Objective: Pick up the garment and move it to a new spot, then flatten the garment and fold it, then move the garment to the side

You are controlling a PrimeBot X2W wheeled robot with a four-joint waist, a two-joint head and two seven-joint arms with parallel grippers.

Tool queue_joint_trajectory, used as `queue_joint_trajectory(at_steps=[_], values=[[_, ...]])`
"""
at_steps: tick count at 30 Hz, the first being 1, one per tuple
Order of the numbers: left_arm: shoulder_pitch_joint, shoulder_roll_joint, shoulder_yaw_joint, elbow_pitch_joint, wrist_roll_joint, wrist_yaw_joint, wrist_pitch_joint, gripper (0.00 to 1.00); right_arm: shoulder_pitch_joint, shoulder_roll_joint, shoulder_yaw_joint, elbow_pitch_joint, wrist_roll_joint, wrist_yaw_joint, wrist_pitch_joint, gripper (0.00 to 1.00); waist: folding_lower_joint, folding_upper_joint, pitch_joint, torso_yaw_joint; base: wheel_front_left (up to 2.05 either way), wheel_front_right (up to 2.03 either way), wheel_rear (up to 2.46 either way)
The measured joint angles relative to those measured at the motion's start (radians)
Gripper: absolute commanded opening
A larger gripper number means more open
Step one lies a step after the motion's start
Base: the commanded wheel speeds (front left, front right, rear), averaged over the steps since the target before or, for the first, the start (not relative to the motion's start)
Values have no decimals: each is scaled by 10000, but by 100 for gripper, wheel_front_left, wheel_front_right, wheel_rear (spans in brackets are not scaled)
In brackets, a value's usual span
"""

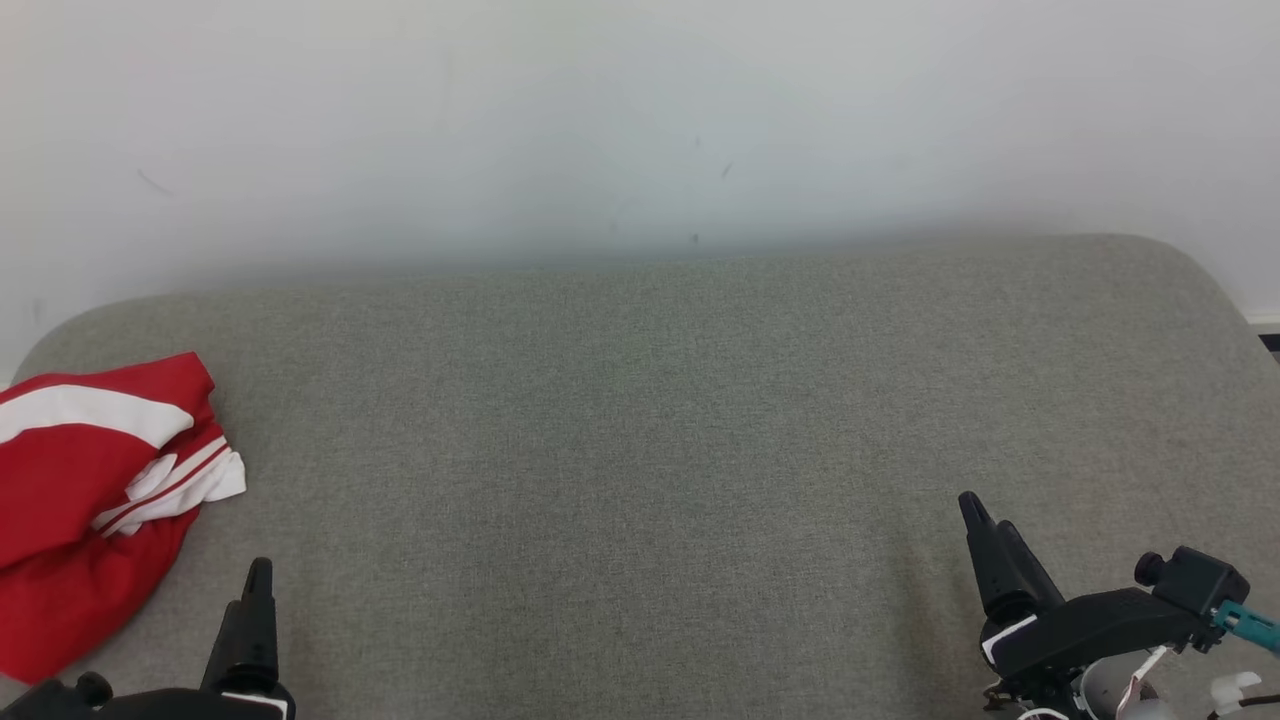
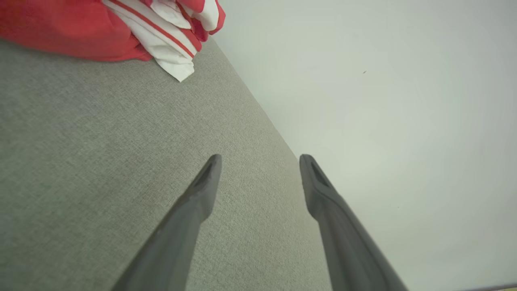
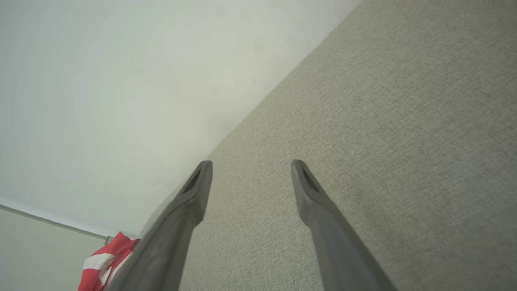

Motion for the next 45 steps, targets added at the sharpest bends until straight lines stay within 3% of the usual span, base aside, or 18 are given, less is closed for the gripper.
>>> queue_joint_trajectory(at_steps=[5,6,45], values=[[8,52,-82,-71,805,102,0,100,-8,-82,174,-33,-658,-96,-44,100,0,0,-40,-2,0,0,0],[234,128,-186,-182,2339,366,17,100,-25,-332,504,-123,-1948,-353,27,100,0,0,-113,-14,0,0,0],[687,456,-293,-1770,8316,1281,874,100,-145,-947,1016,-1275,-7160,-1269,188,100,0,0,-396,-17,0,0,0]])
